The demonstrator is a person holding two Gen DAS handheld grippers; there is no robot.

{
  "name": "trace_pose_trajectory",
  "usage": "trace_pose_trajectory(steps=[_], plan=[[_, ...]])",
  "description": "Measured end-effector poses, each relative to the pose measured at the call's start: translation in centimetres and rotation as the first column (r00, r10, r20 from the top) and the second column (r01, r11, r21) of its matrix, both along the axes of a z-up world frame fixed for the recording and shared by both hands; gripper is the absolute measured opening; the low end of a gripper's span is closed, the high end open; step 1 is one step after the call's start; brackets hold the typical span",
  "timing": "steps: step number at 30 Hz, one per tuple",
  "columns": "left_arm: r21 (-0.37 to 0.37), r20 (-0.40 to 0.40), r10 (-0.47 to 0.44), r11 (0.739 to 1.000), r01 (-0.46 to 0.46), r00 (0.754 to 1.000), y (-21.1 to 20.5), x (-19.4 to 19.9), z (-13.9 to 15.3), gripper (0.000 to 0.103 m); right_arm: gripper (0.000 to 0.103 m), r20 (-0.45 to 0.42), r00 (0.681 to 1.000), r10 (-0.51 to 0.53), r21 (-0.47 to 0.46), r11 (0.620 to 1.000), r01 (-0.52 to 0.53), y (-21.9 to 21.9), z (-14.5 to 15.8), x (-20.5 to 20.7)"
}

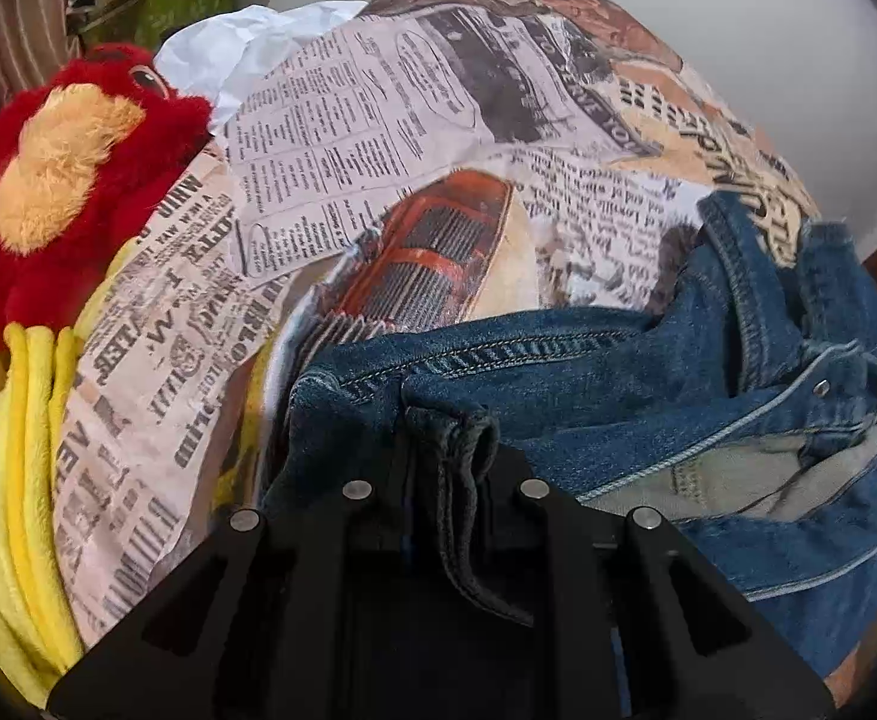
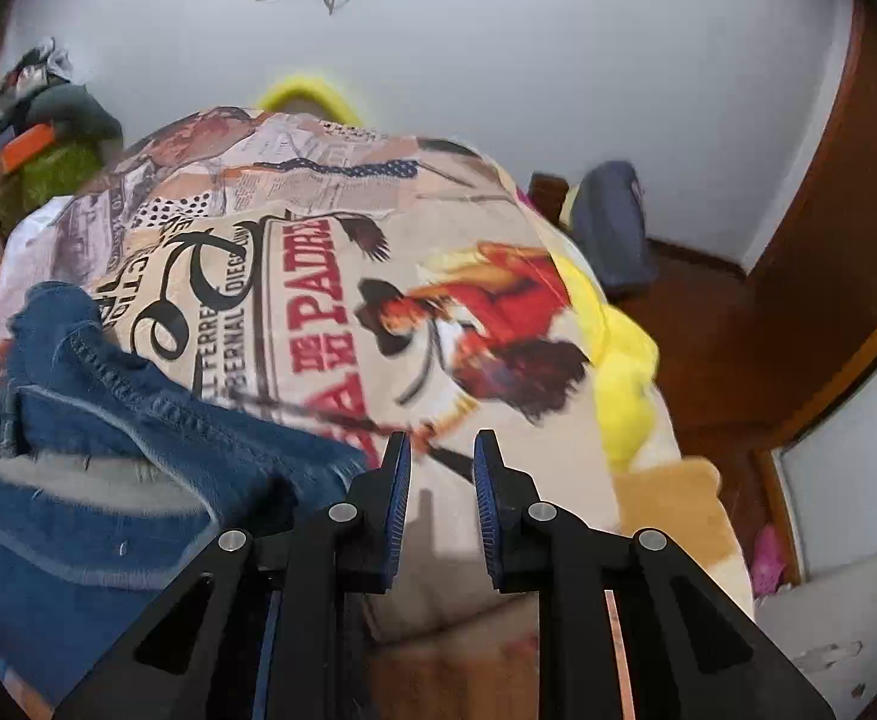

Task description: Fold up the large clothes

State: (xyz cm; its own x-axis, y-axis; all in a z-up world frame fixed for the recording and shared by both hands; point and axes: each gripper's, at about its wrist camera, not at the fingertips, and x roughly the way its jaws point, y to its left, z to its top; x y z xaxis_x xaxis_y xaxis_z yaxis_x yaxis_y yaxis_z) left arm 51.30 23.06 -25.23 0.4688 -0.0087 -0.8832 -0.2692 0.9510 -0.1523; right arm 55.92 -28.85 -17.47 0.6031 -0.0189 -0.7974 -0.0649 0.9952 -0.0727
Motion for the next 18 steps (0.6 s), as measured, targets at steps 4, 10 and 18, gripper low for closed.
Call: trace_pose_trajectory(steps=[4, 10, 18], plan=[[0.107, 0.012, 0.009, 0.994, -0.01, 1.0, -0.7, -1.0, 2.8, 0.062, 0.017, -0.016, 1.0, 0.02, 0.063, 0.998, -0.019, -2.2, 1.6, -2.1], [0.262, 0.118, -0.093, 0.963, 0.06, 0.989, -2.8, -4.5, 8.7, 0.09, 0.017, -0.019, 0.995, 0.093, 0.152, 0.984, -0.089, -0.8, 3.8, -5.1], [0.342, 0.032, -0.292, 0.902, 0.264, 0.956, -6.8, -8.2, 6.7, 0.097, 0.017, -0.084, 0.96, 0.267, 0.268, 0.934, -0.236, 5.6, 3.5, -7.0]])
